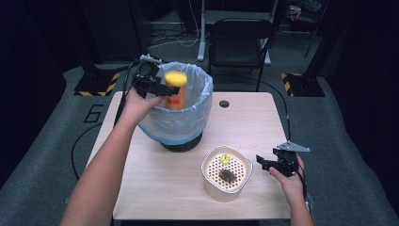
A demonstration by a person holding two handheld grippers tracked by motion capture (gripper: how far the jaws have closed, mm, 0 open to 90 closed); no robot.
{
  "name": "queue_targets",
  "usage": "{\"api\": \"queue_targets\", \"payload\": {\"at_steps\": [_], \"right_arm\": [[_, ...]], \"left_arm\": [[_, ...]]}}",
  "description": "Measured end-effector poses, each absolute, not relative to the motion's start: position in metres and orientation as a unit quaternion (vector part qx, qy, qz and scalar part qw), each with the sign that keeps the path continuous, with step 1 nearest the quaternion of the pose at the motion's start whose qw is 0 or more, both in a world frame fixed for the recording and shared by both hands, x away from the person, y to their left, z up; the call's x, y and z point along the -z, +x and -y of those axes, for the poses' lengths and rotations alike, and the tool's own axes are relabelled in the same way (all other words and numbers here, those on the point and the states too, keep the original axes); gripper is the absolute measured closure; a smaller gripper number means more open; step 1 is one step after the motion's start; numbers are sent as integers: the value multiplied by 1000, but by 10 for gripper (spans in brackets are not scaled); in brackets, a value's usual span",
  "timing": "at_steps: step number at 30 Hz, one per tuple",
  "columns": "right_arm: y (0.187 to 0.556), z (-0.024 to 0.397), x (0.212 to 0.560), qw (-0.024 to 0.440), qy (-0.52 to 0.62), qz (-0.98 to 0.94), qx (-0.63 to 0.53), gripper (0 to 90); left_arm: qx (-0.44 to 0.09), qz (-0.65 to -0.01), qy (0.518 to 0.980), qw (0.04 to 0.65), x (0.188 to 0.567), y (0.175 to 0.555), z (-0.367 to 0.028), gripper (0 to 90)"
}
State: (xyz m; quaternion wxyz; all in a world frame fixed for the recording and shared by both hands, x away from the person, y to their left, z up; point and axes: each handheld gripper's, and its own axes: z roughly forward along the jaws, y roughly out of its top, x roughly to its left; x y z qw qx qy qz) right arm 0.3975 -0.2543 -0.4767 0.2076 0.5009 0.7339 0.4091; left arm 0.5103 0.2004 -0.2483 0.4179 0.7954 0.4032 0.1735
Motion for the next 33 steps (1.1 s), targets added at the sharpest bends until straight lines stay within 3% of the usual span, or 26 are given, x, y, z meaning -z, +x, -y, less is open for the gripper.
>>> {"api": "queue_targets", "payload": {"at_steps": [5, 7, 18, 33], "right_arm": [[397, 255, 476, 210, 499, -736, -407, 167], [396, 255, 476, 210, 500, -735, -407, 167], [396, 254, 476, 211, 499, -736, -406, 167], [395, 250, 480, 212, 495, -744, -395, 182]], "left_arm": [[-177, -398, 800, 414, 245, 498, -211, 151], [-174, -396, 794, 427, 244, 491, -217, 197], [-161, -392, 783, 455, 242, 441, -278, 273], [-166, -412, 762, 472, 312, 403, -345, 244]]}}
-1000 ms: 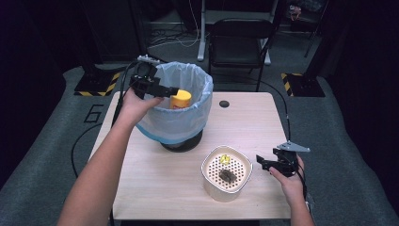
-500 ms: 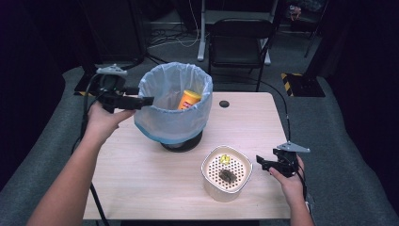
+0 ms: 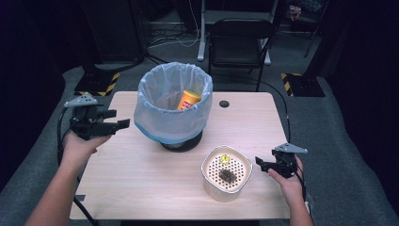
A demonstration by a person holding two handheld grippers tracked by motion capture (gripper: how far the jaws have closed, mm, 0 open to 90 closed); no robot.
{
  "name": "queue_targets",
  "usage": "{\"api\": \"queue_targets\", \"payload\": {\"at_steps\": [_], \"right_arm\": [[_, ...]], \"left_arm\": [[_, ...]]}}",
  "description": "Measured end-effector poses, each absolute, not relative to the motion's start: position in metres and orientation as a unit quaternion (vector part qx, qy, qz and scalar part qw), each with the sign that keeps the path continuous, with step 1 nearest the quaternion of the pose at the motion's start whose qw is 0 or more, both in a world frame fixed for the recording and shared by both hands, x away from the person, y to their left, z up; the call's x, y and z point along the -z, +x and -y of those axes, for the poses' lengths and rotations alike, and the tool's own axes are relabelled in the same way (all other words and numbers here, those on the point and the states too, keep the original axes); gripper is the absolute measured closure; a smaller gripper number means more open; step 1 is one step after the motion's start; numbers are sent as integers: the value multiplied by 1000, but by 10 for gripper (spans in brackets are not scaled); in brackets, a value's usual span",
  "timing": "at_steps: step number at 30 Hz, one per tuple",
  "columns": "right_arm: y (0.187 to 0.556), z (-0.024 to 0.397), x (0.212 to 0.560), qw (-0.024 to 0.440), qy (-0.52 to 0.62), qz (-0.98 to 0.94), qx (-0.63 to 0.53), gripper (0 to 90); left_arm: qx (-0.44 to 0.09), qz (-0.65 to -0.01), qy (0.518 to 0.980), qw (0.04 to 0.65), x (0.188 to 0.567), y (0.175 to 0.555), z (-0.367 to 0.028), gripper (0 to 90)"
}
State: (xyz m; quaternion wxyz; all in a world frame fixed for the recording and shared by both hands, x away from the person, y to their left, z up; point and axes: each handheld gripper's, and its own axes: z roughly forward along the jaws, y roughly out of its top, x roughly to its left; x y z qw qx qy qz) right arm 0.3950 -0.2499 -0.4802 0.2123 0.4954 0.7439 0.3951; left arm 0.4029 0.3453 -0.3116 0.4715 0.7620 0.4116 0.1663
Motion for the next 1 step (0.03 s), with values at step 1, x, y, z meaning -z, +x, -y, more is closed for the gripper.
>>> {"api": "queue_targets", "payload": {"at_steps": [1], "right_arm": [[395, 250, 481, 215, 495, -747, -390, 181]], "left_arm": [[-164, -420, 756, 474, 323, 400, -350, 244]]}}
